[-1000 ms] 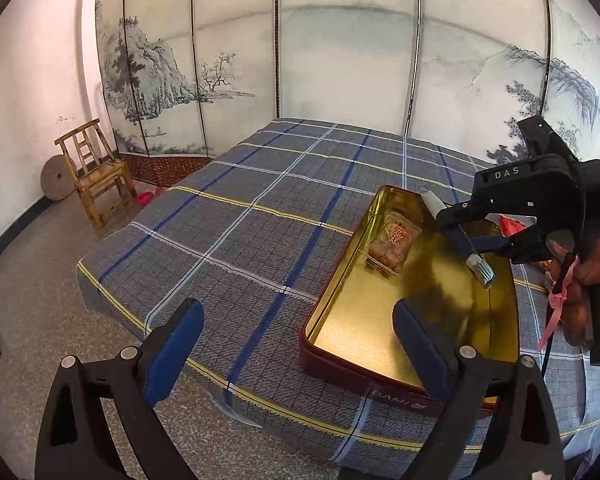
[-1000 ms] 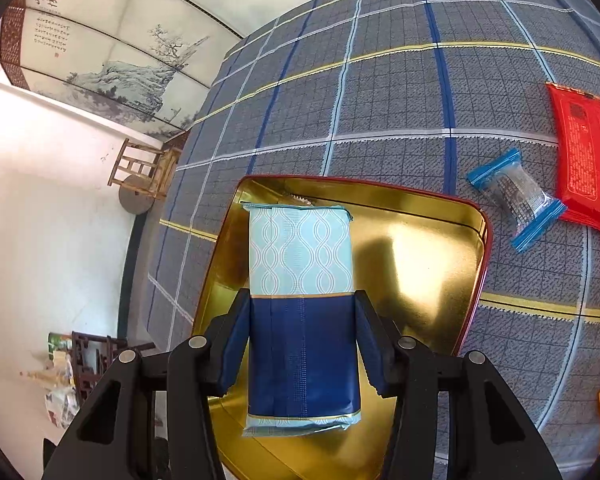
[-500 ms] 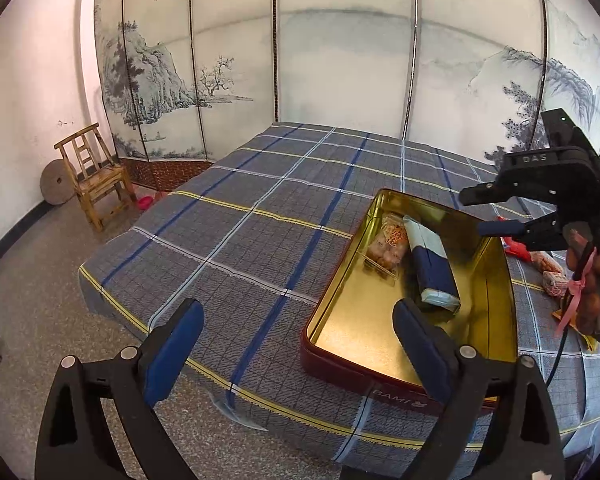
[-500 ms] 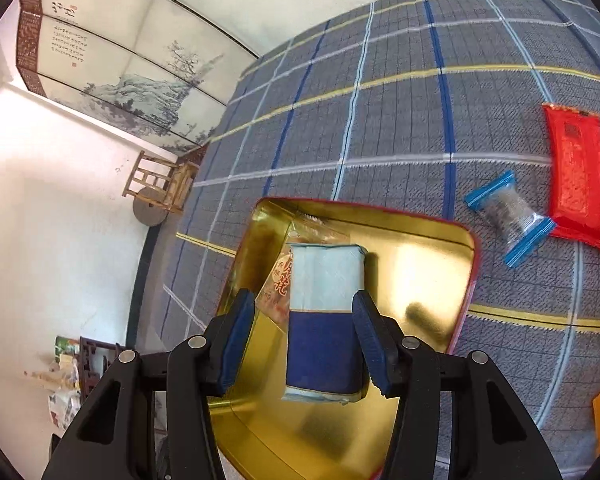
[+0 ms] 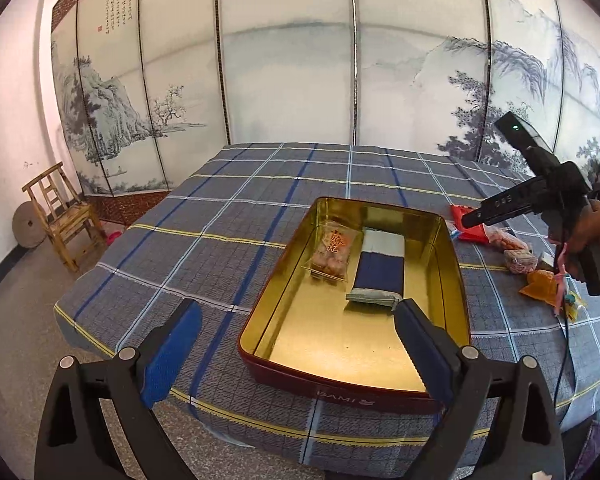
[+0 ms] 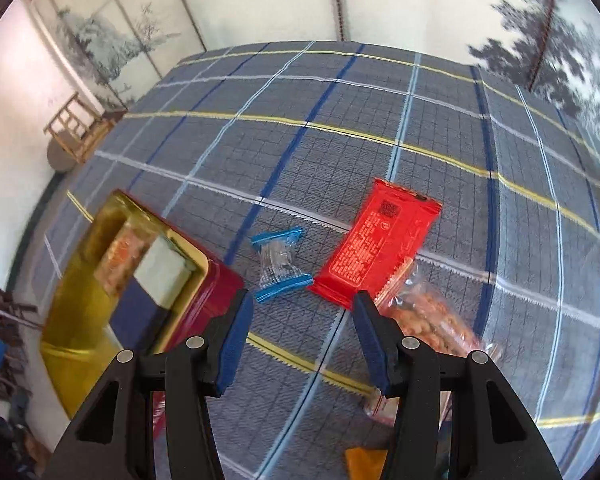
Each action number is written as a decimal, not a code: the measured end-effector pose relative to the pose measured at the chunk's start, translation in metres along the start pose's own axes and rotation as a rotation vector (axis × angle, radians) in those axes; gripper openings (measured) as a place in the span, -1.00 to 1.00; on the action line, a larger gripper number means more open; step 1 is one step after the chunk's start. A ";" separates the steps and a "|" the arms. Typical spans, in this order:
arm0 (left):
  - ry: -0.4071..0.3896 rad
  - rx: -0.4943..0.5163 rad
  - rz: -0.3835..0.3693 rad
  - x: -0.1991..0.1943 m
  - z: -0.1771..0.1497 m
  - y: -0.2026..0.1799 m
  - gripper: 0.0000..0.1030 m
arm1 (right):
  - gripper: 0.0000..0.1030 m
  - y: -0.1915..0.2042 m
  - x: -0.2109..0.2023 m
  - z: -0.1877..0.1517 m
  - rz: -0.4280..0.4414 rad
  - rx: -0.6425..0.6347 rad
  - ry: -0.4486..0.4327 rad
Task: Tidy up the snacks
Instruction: 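Grasp the clear candy with blue ends with the right gripper and lift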
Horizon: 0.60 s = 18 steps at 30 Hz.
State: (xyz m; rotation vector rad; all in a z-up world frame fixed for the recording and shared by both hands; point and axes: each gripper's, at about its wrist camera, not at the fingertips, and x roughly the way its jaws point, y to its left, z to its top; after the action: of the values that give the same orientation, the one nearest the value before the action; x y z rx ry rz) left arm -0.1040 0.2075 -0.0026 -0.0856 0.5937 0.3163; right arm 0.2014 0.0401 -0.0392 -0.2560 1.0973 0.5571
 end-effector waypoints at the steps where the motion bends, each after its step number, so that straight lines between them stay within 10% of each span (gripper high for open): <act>1: -0.004 0.003 0.000 -0.001 0.001 -0.001 0.86 | 0.03 0.005 0.006 0.002 -0.015 -0.038 0.008; 18: 0.032 0.041 0.002 0.013 0.008 -0.022 0.88 | -0.16 0.027 0.068 0.025 -0.007 -0.329 0.092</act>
State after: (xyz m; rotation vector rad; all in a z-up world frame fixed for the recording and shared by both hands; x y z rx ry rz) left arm -0.0827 0.1918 -0.0041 -0.0512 0.6315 0.3049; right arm 0.2287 0.0945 -0.0870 -0.5760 1.0903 0.7246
